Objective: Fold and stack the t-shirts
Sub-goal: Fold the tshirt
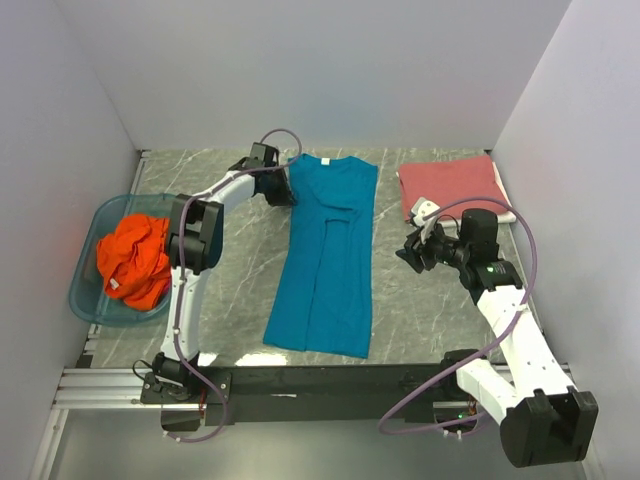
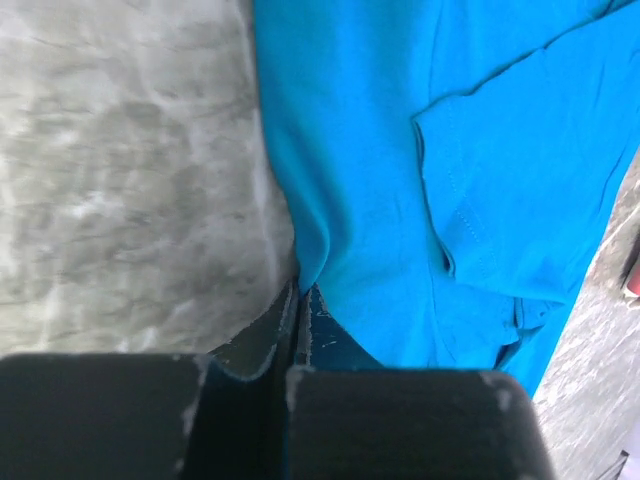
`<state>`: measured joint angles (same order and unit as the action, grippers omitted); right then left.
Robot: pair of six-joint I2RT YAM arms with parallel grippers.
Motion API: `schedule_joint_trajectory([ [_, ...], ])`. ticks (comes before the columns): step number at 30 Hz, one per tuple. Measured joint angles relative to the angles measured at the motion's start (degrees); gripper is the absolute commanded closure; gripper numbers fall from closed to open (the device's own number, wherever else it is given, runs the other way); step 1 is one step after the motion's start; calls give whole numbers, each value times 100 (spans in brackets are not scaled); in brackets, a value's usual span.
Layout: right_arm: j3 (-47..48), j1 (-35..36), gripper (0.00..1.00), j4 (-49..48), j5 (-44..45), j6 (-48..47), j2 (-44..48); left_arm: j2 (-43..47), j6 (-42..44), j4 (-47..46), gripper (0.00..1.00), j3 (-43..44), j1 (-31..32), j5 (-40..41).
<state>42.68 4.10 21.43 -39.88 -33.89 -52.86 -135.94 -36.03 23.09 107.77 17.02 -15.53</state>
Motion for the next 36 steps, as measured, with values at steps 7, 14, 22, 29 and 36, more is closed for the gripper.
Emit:
schedule_joint_trajectory([
  [7,0,-57,44,9,-107,42,-157,17,4,-57,100,-44,-260,-24],
  [14,28,-72,43,96,-184,13,-529,326,116,-142,62,-483,-540,90],
  [22,691,-70,43,619,-516,17,-1510,1985,540,-205,33,-1862,-634,986],
  [29,1580,299,43,822,-564,247,-2356,4577,1019,-356,33,-2931,-632,1115],
  [36,1161,1495,29,935,-345,-833,-1993,7750,1897,-1115,11,-5757,-522,601],
])
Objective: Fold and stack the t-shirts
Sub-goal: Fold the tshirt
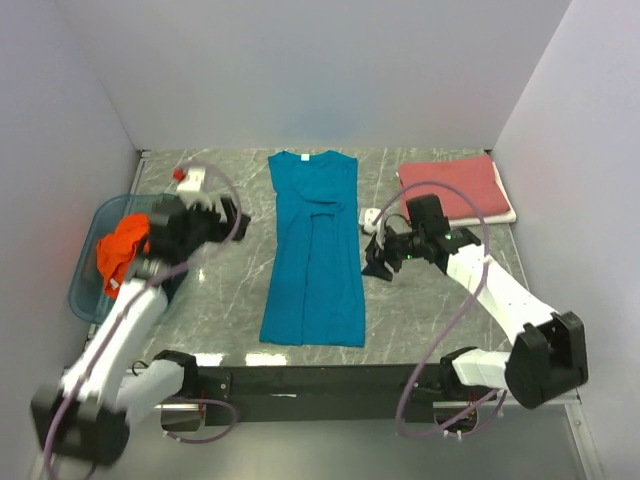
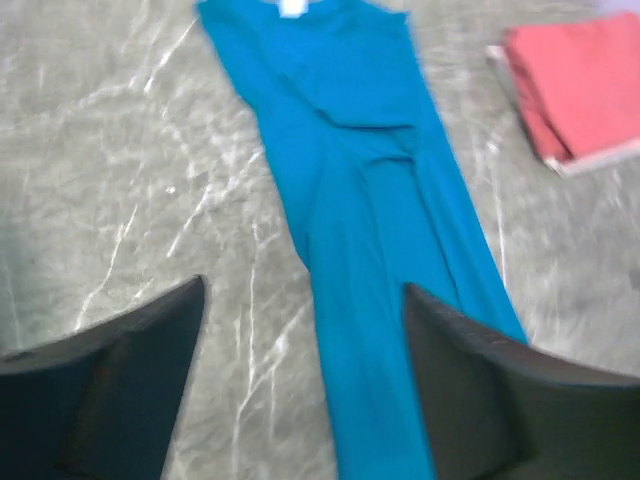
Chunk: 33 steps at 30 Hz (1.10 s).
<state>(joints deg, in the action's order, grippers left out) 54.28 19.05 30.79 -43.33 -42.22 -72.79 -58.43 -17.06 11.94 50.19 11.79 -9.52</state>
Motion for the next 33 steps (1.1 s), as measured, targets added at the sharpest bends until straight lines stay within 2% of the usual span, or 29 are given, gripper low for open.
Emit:
schedule_joint_trajectory([
  [1,-162,98,22,-42,15,-157,153,535,133,-236,1,-452,48,-50],
  [2,-319,151,13,-76,28,-291,308,1025,251,-339,1,-793,79,-98],
  [5,-758,203,11,-387,81,-535,717,2459,520,-833,0,-1582,162,-199],
  [7,-914,210,16,-678,164,-479,800,3104,695,-1110,0,-1823,203,-264],
  [8,-909,227,26,-782,190,-424,713,3263,758,-1196,1,-1873,223,-297],
  [10,-662,273,30,-765,251,-282,352,3342,868,-1235,0,-1891,280,-411],
  [14,-46,382,29,-557,361,-275,-376,3222,1086,-1110,1,-1895,522,-741],
  [19,173,503,28,404,13,-1434,-459,2868,1746,-1014,5,-1899,1427,-767],
  [20,162,538,28,553,-4,-1615,-459,2765,1893,-994,3,-1899,1602,-723],
  [26,-350,1104,28,916,76,-2352,-380,2218,2959,-444,1,-1902,2664,-302],
  [33,-1217,1923,31,850,236,-2527,179,2656,3954,114,1,-2120,3648,199],
])
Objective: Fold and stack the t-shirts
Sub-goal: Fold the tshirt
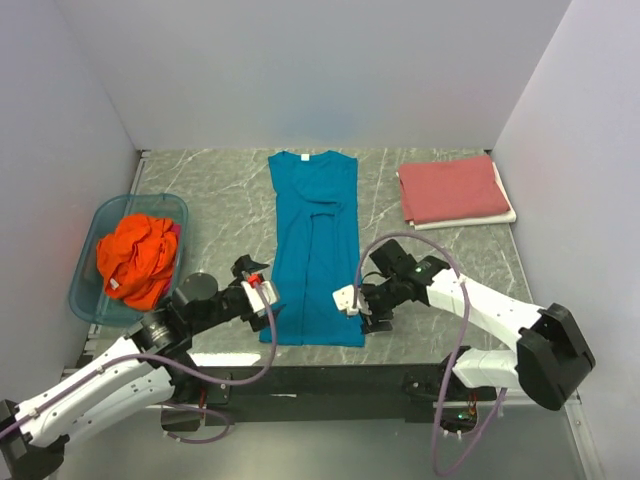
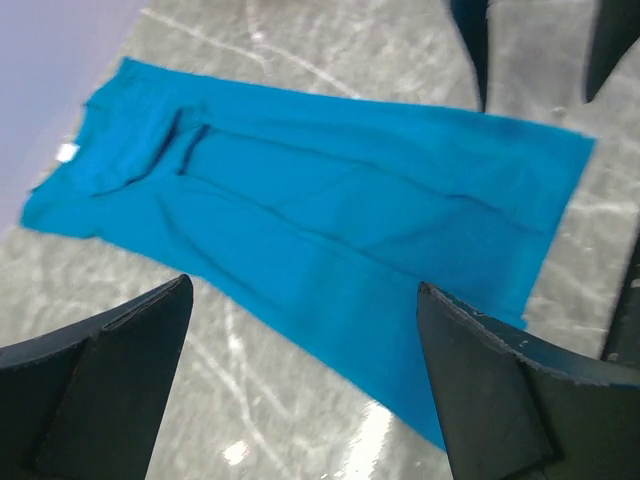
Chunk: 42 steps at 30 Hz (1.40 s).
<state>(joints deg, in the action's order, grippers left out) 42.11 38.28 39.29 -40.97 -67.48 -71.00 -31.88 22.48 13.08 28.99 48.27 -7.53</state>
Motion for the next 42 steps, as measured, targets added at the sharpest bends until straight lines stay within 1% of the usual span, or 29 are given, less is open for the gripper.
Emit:
schedule_joint_trajectory([
  [2,-74,214,31,-184,85,-4,136,236,55,68,1,-44,55,304],
  [3,-125,446,31,-339,201,0,197,354,37,74,1,-44,66,527],
  [5,-131,973,37,-579,387,7,214,691,-129,-17,1,-44,66,1023],
  [7,-15,1467,42,-750,518,35,55,1058,-382,-142,2,-42,66,1405],
  [9,223,1829,43,-859,662,66,-280,1311,-664,-306,4,-42,68,1705],
  [13,629,2404,50,-1115,1080,76,-922,1314,-1147,-361,3,-39,68,2229],
  [16,708,2583,50,-1156,1261,96,-1095,1132,-1346,-251,2,-4,68,2498],
  [20,492,2544,50,-1126,1447,96,-833,1257,-1351,-293,0,-114,68,2304],
  [24,55,2356,50,-922,1504,96,-260,1606,-1237,-404,1,-400,68,1851],
  [28,-398,2201,49,-767,1569,96,254,1537,-1113,-415,0,-446,68,1355],
  [31,-726,1996,48,-660,1565,96,546,1196,-966,-444,3,-444,68,890],
  [34,-968,1768,47,-590,1561,96,844,581,-778,-343,6,-404,79,518],
  [38,-1117,1484,46,-549,1521,74,1137,-107,-341,20,9,-234,214,332],
  [40,-1158,1351,46,-551,1484,50,1255,-323,-37,229,9,-208,417,365],
  [42,-1169,1209,46,-560,1412,0,1333,-472,278,428,11,-212,776,442],
])
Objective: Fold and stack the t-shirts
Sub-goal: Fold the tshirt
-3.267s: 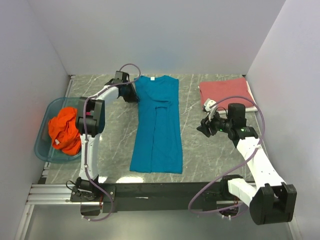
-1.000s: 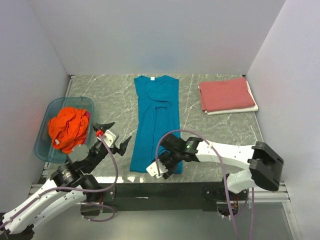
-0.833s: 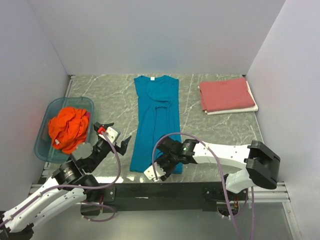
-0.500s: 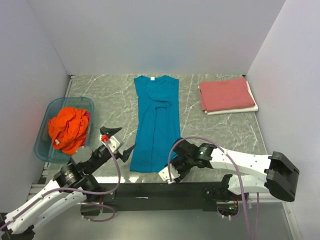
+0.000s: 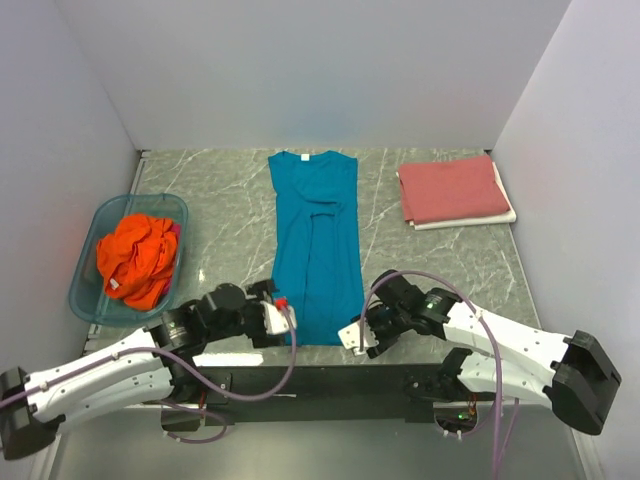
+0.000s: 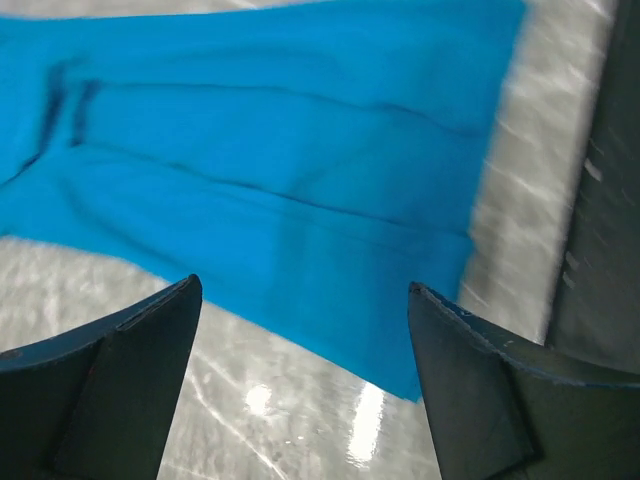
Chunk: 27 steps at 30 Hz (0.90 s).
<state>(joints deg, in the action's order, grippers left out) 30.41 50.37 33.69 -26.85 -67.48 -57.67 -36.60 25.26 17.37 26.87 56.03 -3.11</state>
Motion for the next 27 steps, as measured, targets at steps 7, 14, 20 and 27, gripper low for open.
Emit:
schedule_joint_trajectory([
  [7,0,-393,46,-13,-341,-291,52,-662,841,516,12,-24,693,184],
  [14,0,-662,46,-157,-717,-411,-332,-848,1351,610,12,-289,745,251],
  [20,0,-671,46,-269,-732,-426,-479,-852,1572,610,14,-535,761,177],
  [27,2,-603,45,-337,-686,-511,-573,-1257,1696,560,17,-535,800,31],
])
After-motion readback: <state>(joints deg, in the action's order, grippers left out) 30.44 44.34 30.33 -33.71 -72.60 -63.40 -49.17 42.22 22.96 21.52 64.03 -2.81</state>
